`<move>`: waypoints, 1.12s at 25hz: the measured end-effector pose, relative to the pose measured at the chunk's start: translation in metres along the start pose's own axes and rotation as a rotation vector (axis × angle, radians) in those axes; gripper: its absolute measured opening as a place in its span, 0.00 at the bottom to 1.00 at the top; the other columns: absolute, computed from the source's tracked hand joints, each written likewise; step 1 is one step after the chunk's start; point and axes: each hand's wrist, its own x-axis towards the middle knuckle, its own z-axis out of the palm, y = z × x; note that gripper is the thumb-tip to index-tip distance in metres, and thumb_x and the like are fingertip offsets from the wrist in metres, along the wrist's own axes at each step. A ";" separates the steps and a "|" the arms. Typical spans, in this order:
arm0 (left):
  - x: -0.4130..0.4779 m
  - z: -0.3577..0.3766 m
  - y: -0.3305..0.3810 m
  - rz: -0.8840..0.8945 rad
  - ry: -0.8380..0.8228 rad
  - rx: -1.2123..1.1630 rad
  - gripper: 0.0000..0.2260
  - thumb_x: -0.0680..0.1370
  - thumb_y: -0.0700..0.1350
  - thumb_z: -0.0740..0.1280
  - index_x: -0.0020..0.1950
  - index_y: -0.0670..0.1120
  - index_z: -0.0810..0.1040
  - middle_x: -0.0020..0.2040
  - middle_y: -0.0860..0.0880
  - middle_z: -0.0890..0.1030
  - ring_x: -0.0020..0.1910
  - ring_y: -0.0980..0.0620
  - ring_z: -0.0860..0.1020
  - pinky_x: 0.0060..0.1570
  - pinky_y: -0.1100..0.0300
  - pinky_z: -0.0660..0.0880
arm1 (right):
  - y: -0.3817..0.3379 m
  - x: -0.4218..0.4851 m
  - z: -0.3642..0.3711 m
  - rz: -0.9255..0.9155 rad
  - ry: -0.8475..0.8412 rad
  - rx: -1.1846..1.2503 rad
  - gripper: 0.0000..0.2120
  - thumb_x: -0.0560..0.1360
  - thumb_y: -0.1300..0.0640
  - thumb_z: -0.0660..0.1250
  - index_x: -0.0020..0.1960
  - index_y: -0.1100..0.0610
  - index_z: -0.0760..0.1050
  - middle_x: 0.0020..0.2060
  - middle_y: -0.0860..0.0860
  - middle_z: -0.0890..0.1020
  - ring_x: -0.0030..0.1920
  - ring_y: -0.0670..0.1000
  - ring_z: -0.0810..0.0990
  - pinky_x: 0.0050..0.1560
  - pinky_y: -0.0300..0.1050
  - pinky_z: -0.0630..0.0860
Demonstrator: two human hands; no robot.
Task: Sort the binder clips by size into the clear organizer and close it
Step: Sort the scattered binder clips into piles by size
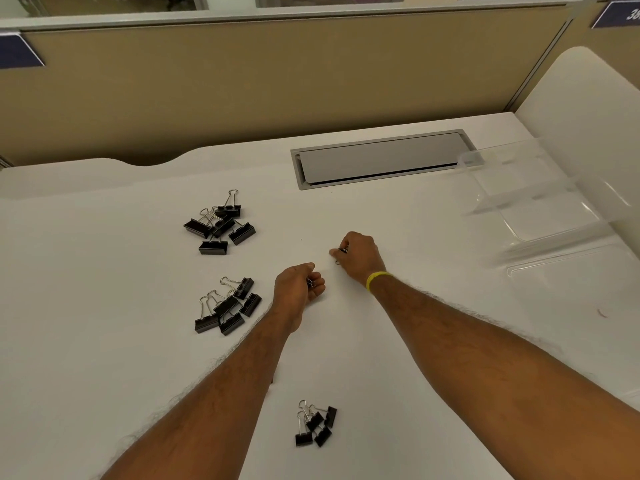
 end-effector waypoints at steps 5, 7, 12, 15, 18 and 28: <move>-0.004 -0.001 -0.006 -0.003 -0.008 0.056 0.07 0.78 0.38 0.63 0.54 0.39 0.77 0.44 0.42 0.80 0.42 0.47 0.81 0.47 0.56 0.81 | 0.006 -0.020 -0.003 -0.013 -0.009 0.016 0.05 0.70 0.57 0.67 0.40 0.59 0.75 0.37 0.51 0.80 0.40 0.53 0.78 0.42 0.49 0.77; -0.009 0.001 -0.010 -0.007 -0.019 0.089 0.08 0.78 0.36 0.62 0.55 0.39 0.77 0.44 0.42 0.80 0.42 0.47 0.81 0.48 0.55 0.81 | 0.013 -0.036 -0.007 0.005 0.000 0.129 0.05 0.68 0.58 0.67 0.38 0.59 0.73 0.33 0.51 0.79 0.35 0.52 0.78 0.37 0.47 0.76; -0.028 0.007 -0.027 -0.021 -0.056 0.188 0.10 0.78 0.34 0.61 0.56 0.39 0.77 0.44 0.43 0.80 0.40 0.47 0.81 0.47 0.55 0.81 | 0.033 -0.084 -0.018 0.138 -0.066 0.547 0.05 0.72 0.61 0.66 0.46 0.62 0.78 0.28 0.55 0.79 0.28 0.52 0.77 0.29 0.43 0.73; -0.047 0.012 -0.039 -0.022 -0.120 0.301 0.10 0.77 0.34 0.62 0.56 0.39 0.77 0.44 0.42 0.81 0.42 0.45 0.82 0.51 0.53 0.81 | 0.048 -0.112 -0.018 0.198 -0.053 0.700 0.09 0.74 0.62 0.63 0.43 0.62 0.81 0.30 0.55 0.79 0.31 0.53 0.77 0.32 0.44 0.72; -0.072 0.018 -0.053 -0.015 -0.189 0.358 0.09 0.78 0.35 0.60 0.53 0.38 0.78 0.43 0.40 0.81 0.44 0.44 0.81 0.54 0.50 0.79 | 0.058 -0.140 -0.010 0.219 0.039 0.672 0.09 0.74 0.60 0.61 0.38 0.57 0.78 0.33 0.53 0.80 0.35 0.51 0.78 0.34 0.44 0.72; -0.113 0.003 -0.105 0.380 -0.430 0.759 0.15 0.78 0.49 0.54 0.56 0.49 0.78 0.50 0.52 0.80 0.50 0.55 0.76 0.55 0.60 0.72 | 0.085 -0.213 0.017 -0.204 0.225 0.532 0.15 0.74 0.64 0.55 0.57 0.57 0.74 0.52 0.49 0.77 0.54 0.47 0.76 0.54 0.41 0.75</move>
